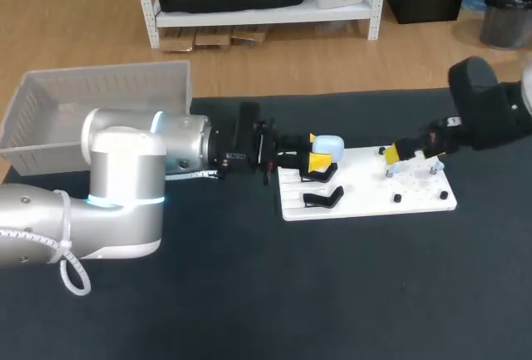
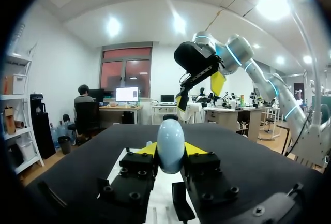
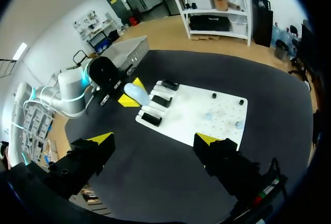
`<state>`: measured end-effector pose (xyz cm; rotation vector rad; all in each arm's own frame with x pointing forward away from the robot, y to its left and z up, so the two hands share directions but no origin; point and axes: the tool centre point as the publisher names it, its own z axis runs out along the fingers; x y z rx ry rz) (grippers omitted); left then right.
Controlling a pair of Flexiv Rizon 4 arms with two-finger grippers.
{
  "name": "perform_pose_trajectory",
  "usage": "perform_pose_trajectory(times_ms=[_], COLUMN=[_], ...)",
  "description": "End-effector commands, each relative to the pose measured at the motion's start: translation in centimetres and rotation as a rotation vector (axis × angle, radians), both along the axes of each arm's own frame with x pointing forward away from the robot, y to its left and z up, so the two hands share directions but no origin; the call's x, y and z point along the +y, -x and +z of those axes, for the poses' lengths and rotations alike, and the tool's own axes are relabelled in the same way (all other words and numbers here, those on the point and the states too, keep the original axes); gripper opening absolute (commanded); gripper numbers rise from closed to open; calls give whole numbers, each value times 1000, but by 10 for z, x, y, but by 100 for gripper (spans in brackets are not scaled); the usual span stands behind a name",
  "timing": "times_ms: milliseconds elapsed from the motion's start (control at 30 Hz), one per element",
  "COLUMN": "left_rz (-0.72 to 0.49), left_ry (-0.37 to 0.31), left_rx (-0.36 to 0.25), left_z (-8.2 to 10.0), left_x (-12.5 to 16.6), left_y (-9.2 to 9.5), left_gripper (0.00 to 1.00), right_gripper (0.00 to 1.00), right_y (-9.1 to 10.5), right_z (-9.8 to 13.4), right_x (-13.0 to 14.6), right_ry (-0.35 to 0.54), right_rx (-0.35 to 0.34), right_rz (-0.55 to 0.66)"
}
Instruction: Pick up each earbud case from the left stands, insert the matching earbuds, close the lid, and place the case in the box.
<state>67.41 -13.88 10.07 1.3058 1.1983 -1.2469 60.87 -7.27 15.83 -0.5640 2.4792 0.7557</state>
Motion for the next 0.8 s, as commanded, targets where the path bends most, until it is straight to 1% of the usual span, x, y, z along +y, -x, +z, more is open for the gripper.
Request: perform_pose_trajectory(times_ms=[33, 100, 133, 167, 200, 267, 333, 433, 500, 667, 800], left_rz=[-2, -2, -2, -2, -2, -2, -2, -2, -2, -2, -2], left_ry=[3, 3, 3, 3, 3, 3, 3, 3, 3, 3, 3], left_rx=[-1, -1, -1, -1, -1, -1, -1, -1, -1, -1, -1], left_z=[-1, -1, -1, -1, -1, -1, -1, -1, -1, -1, -1], left_x=[-1, -1, -1, -1, -1, -1, -1, -1, -1, -1, -1], left_y=[-2, -2, -2, -2, -2, -2, -2, -2, -2, -2, -2], left_gripper=[0, 0, 0, 0, 0, 0, 0, 0, 0, 0, 0], right_gripper=[100, 100, 100, 100, 100, 100, 100, 100, 100, 100, 100], right_y=[-4, -5, -5, -5, -5, -6, -8, -13, -16, -19, -25], right_z=[-1, -1, -1, -2, -3, -5, -7, -11, -13, -19, -23], right_x=[18, 26, 30, 35, 40, 49, 56, 63, 67, 73, 75], right_ry=[9, 11, 45, 48, 31, 54, 52, 73, 75, 83, 101], right_rx=[-8, -16, -50, -49, -30, -54, -49, -55, -45, -25, -22], right_rz=[-5, -2, -12, -12, -15, -19, -23, -31, -34, -38, -42])
